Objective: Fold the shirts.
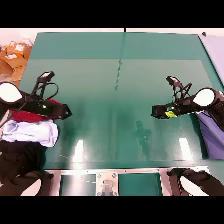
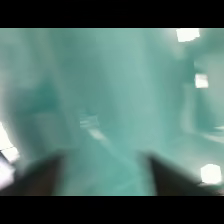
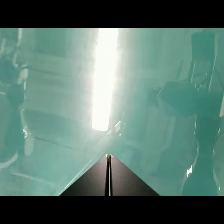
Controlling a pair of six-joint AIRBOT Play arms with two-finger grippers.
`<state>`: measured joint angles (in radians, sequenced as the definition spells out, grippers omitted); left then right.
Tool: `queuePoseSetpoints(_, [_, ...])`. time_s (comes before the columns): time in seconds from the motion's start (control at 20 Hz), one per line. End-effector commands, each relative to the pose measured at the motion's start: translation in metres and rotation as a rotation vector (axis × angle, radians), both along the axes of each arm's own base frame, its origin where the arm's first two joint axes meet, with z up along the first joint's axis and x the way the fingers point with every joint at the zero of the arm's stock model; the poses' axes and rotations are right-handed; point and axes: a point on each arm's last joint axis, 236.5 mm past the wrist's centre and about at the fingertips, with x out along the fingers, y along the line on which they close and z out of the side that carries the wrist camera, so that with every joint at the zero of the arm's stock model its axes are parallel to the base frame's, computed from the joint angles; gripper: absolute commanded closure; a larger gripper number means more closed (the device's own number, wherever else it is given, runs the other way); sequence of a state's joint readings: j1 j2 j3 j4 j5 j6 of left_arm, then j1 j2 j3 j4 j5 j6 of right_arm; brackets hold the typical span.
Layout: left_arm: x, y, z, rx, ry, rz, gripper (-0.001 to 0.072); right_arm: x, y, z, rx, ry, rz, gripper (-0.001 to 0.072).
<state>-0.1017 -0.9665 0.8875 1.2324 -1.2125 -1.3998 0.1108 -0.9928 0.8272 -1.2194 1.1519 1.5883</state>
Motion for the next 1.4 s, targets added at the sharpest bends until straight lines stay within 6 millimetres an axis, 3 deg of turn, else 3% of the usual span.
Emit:
queuePoseSetpoints(0.0, [0.015, 0.096, -0.010, 0.408, -0.055, 0.072, -0.0006, 0.000, 0.000, 0.000, 0.000, 0.000, 0.001, 0.0693])
queuePoseSetpoints(0.05, [0.023, 0.128, -0.003, 0.543, -0.096, 0.108, -0.0006, 0.000, 0.000, 0.000, 0.000, 0.000, 0.001, 0.0693])
queuePoseSetpoints(0.1, [0.034, 0.147, 0.002, 0.616, -0.151, 0.137, -0.0006, 0.000, 0.000, 0.000, 0.000, 0.000, 0.001, 0.0693])
queuePoseSetpoints(0.2, [0.055, 0.158, -0.006, 0.604, -0.226, 0.165, -0.0006, 0.000, 0.000, 0.000, 0.000, 0.000, 0.001, 0.0693])
queuePoseSetpoints(0.35, [0.064, 0.182, -0.050, 0.608, -0.135, 0.201, -0.0005, 0.000, 0.000, 0.000, 0.000, 0.000, 0.001, 0.0693])
queuePoseSetpoints(0.5, [0.047, 0.201, -0.100, 0.618, 0.041, 0.212, -0.0004, 0.000, 0.000, 0.000, 0.000, 0.000, 0.001, 0.0693])
queuePoseSetpoints(0.55, [0.042, 0.203, -0.110, 0.620, 0.080, 0.212, 0.0059, 0.000, 0.000, 0.000, 0.000, 0.000, 0.001, 0.0693])
queuePoseSetpoints(0.65, [0.041, 0.205, -0.108, 0.630, 0.097, 0.203, 0.0677, 0.002, 0.000, 0.001, 0.001, -0.010, -0.003, 0.0692])
queuePoseSetpoints(0.75, [0.056, 0.203, -0.085, 0.611, 0.077, 0.217, 0.0685, 0.002, 0.000, 0.001, 0.001, -0.011, -0.003, 0.0693])
queuePoseSetpoints(0.8, [0.070, 0.196, -0.063, 0.582, 0.048, 0.222, 0.0686, 0.004, 0.000, 0.001, 0.001, -0.016, -0.006, 0.0692])
queuePoseSetpoints(0.95, [0.118, 0.137, 0.037, 0.465, -0.147, 0.155, 0.0686, 0.012, 0.003, 0.004, 0.017, -0.049, -0.020, 0.0693])
queuePoseSetpoints(1.05, [0.140, 0.072, 0.113, 0.385, -0.326, 0.073, 0.0687, 0.012, 0.003, 0.004, 0.017, -0.048, -0.020, 0.0693])
queuePoseSetpoints(1.15, [0.140, -0.004, 0.166, 0.247, -0.454, -0.027, 0.0687, 0.012, 0.004, 0.005, 0.022, -0.047, -0.021, 0.0692])
queuePoseSetpoints(1.25, [0.127, -0.072, 0.181, 0.134, -0.506, -0.142, 0.0686, 0.014, 0.001, 0.006, 0.024, -0.050, -0.036, 0.0691])
queuePoseSetpoints(1.35, [0.109, -0.127, 0.162, 0.053, -0.443, -0.230, 0.0685, 0.027, -0.011, 0.019, 0.026, -0.084, -0.078, 0.0692])
